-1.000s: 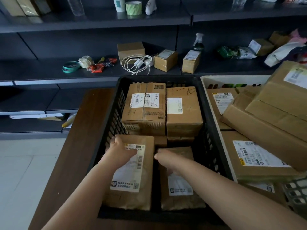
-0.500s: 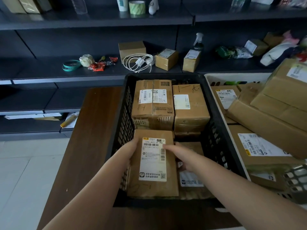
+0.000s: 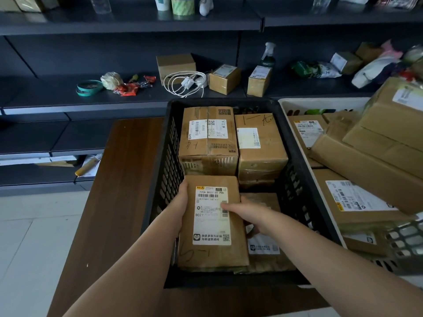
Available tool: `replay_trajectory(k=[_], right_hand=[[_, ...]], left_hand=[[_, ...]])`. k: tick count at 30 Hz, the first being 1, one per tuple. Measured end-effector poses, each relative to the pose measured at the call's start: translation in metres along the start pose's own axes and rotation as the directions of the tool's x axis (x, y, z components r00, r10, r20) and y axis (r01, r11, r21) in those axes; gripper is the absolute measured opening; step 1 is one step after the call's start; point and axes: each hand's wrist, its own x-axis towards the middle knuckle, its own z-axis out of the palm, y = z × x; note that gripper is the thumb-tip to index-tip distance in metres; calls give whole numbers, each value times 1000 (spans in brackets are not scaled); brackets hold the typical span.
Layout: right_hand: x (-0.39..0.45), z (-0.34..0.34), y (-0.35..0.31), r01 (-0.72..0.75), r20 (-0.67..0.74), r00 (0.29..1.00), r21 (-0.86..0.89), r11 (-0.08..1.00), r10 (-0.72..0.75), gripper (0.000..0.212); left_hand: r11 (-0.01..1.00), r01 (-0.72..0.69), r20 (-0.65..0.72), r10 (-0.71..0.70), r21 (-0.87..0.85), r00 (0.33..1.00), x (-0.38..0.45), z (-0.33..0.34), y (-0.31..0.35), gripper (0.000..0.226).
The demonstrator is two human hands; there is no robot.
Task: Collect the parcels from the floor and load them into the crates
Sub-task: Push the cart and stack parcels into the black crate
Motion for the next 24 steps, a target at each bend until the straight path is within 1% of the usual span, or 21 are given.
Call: replay_trajectory(k=[1,2,3,4,5,6,7,8,9,10,11,12,13,15,16,17,18,20,24], right_hand=[[0,0,-3,8,-10,1000,-17,1000,-8,63],[1,-1,-5,35,-49,998,-26,999,-37,66],[4,-3,-7,88,-111,990,-33,996,-91,71],[7,-6,-9,153,-193,968,-47,987,-159,75],[8,-10,-12,219,-288,929,-83,972,-234,78],[8,-14,-14,271,-386,868,-160,949,-313,79],[7,-19,-14,291,-466,795,-268,918,-388,79],[6,-24,-13,276,-529,716,-385,881,-455,78],[5,-30,-13,246,-575,629,-491,835,-523,75],[5,-37,-13,202,-595,554,-583,787,-583,72],[6,-43,-13,150,-592,503,-658,738,-630,70],[10,-50,-13,84,-569,497,-719,690,-654,73],[15,-57,-14,9,-526,542,-777,630,-656,79],[29,-66,-17,-94,-412,683,-868,487,-603,87],[37,-70,-18,-108,-372,732,-891,441,-571,87],[43,-73,-20,-109,-355,755,-897,429,-551,88],[49,-76,-23,-107,-359,754,-893,437,-550,91],[56,-82,-31,-111,-371,731,-893,437,-573,97],[63,-84,-39,-146,-382,710,-902,407,-591,97]], left_hand=[[1000,5,-1,-5,19,1000,0,-1,0,62],[998,-11,-13,12,55,1000,0,-3,0,60],[992,-58,-47,64,116,997,0,-4,1,58],[972,-149,-95,168,181,981,-1,-5,4,56],[935,-273,-125,305,225,944,-2,-6,8,56],[880,-406,-131,445,248,886,-4,-6,14,57],[802,-532,-121,577,274,808,-8,-5,22,57],[704,-630,-103,689,327,717,-10,-3,30,57],[596,-695,-76,778,401,623,-12,0,38,58],[498,-725,-46,837,476,545,-10,3,45,58],[422,-721,-15,868,549,497,-6,8,52,59],[378,-691,18,870,616,492,-2,12,59,60],[353,-641,50,852,682,522,2,17,65,61],[312,-521,93,784,795,613,12,26,73,63],[296,-476,107,751,828,652,18,29,75,62],[281,-443,114,725,851,679,22,33,78,61],[276,-423,116,708,863,697,26,34,80,60],[287,-407,105,693,867,713,31,36,87,61],[266,-402,115,695,876,710,35,36,88,62]])
